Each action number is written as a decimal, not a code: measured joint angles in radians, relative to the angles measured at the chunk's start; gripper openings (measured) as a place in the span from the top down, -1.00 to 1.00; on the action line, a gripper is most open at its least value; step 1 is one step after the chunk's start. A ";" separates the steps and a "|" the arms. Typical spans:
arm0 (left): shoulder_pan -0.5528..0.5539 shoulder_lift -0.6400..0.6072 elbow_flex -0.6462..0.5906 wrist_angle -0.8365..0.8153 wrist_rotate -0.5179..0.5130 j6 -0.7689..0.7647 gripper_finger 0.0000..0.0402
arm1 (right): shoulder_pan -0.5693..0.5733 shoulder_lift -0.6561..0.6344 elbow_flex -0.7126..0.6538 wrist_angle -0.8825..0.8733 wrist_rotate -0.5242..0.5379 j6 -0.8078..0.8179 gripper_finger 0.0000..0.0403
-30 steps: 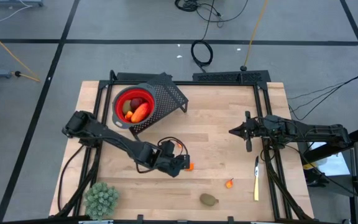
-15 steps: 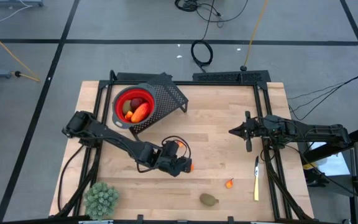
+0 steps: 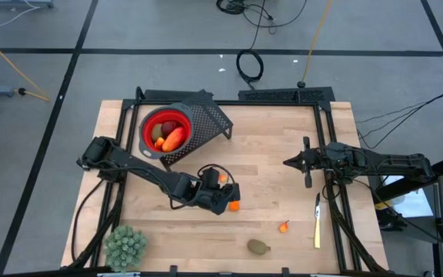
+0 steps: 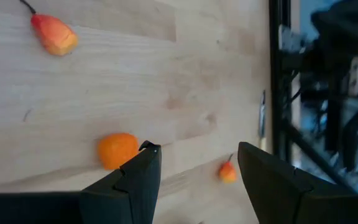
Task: Pick & Place Fruit
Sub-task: Put the peach into the red strainer bowl on the shelf
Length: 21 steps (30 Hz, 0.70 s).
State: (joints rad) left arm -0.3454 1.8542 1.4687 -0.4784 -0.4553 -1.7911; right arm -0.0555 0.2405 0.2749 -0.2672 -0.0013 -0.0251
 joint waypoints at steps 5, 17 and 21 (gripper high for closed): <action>-0.004 0.023 0.043 -0.021 -0.019 -0.096 -0.05 | 0.000 0.000 0.000 0.001 0.000 -0.017 1.00; 0.012 0.213 0.297 -0.347 0.032 -0.316 -0.05 | 0.000 0.000 0.000 0.001 0.000 -0.069 1.00; 0.033 0.248 0.298 -0.336 0.055 -0.358 -0.05 | 0.000 0.000 0.000 0.002 0.000 -0.070 1.00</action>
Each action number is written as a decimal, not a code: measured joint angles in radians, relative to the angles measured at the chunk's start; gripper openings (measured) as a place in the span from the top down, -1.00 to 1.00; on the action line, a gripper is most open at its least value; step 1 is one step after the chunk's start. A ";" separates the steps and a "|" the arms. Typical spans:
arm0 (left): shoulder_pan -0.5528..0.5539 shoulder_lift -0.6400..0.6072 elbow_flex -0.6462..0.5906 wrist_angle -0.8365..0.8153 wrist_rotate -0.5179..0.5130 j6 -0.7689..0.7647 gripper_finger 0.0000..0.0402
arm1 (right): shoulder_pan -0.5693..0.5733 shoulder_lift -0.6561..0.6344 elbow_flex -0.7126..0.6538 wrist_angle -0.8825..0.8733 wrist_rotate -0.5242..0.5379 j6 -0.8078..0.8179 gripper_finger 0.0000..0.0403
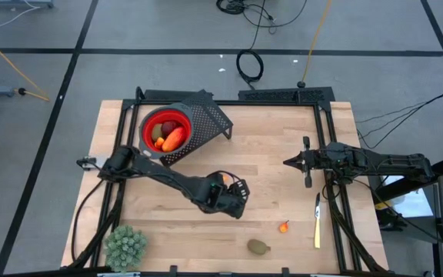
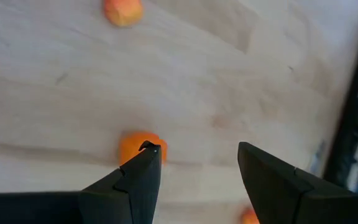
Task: Pick & Place Fruit
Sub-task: Put the peach into the red strainer bowl on the shelf
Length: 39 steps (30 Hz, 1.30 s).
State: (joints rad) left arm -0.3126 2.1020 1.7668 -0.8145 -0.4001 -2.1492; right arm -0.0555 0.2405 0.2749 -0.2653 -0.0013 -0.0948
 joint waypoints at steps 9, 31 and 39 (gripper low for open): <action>0.042 0.039 0.000 -0.115 -0.021 -0.077 -0.05 | 0.000 0.000 0.000 0.000 -0.001 0.000 1.00; 0.092 0.039 -0.002 -0.184 -0.003 -0.059 -0.05 | 0.000 0.000 0.000 0.003 -0.001 0.000 1.00; 0.093 0.040 -0.002 -0.215 -0.016 -0.086 -0.05 | 0.000 0.000 0.000 0.003 -0.001 0.000 1.00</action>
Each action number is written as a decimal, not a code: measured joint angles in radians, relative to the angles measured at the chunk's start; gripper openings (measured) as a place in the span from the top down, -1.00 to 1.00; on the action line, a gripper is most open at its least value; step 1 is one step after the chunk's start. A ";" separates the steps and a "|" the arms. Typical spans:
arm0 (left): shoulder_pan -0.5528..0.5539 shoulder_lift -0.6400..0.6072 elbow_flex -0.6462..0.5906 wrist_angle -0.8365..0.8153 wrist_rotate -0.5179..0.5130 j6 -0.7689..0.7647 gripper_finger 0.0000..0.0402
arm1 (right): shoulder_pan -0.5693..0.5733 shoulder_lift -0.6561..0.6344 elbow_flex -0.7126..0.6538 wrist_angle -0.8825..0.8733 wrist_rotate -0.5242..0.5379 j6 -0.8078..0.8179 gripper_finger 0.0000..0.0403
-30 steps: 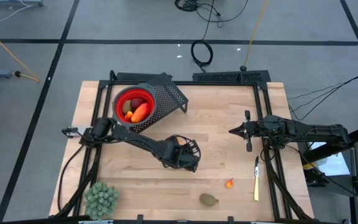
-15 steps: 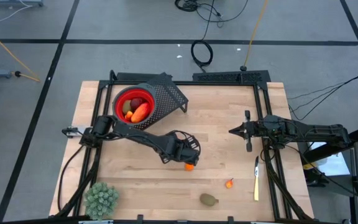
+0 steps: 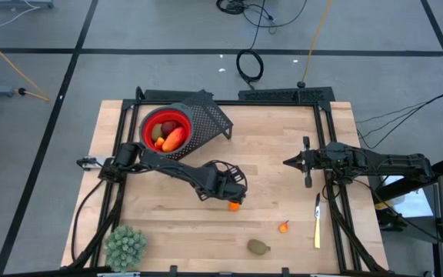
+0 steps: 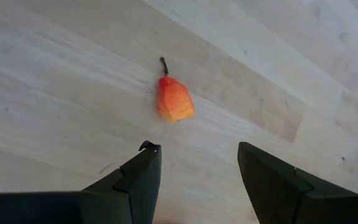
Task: Pick & Place Fruit
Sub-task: Put the peach into the red strainer bowl on the shelf
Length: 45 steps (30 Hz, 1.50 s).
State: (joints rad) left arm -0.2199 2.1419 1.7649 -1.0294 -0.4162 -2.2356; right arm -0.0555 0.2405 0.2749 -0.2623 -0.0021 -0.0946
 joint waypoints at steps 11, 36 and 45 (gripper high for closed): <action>0.010 0.081 -0.002 0.036 0.010 -0.051 -0.05 | 0.000 0.000 0.000 0.003 -0.002 0.002 1.00; 0.074 0.104 0.000 0.031 0.113 -0.017 -0.05 | 0.000 0.000 0.000 0.004 -0.002 -0.006 1.00; 0.072 0.116 0.000 0.028 0.091 -0.048 -0.05 | 0.000 0.000 0.000 0.006 -0.002 -0.030 1.00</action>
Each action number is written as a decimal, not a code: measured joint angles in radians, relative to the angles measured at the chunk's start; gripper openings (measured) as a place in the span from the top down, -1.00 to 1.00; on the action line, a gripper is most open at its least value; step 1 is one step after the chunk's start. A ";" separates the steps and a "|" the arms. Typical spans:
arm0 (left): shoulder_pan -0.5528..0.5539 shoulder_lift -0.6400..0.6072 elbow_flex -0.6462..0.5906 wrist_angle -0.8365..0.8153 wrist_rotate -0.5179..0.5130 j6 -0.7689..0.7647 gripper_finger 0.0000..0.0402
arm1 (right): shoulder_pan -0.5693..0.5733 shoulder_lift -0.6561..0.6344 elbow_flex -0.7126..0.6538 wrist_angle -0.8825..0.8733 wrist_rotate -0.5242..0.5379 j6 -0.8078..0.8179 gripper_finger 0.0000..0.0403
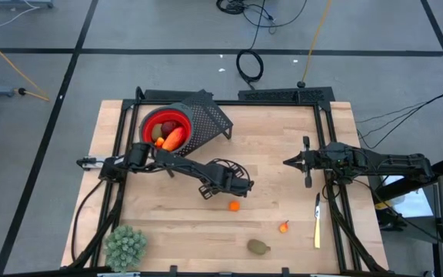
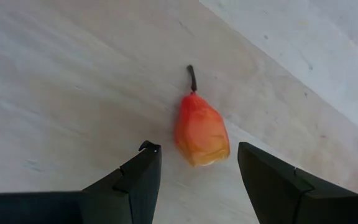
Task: Pick & Place Fruit
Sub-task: Put the peach into the red strainer bowl on the shelf
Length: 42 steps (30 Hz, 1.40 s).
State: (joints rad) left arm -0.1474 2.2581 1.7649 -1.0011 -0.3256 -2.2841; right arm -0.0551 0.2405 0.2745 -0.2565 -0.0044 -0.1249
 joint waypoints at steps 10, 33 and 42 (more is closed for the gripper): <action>0.005 0.000 0.000 -0.019 -0.014 0.001 -0.05 | 0.000 0.000 0.000 -0.002 0.000 0.000 1.00; 0.018 0.000 0.000 -0.020 0.011 0.055 0.30 | 0.000 0.000 0.000 -0.002 0.000 0.000 1.00; 0.010 0.000 0.000 -0.020 0.011 0.038 0.38 | 0.000 0.000 0.000 -0.002 0.000 0.000 1.00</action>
State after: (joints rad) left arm -0.1377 2.2578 1.7645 -1.0210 -0.3145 -2.2456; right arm -0.0551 0.2405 0.2745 -0.2584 -0.0040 -0.1248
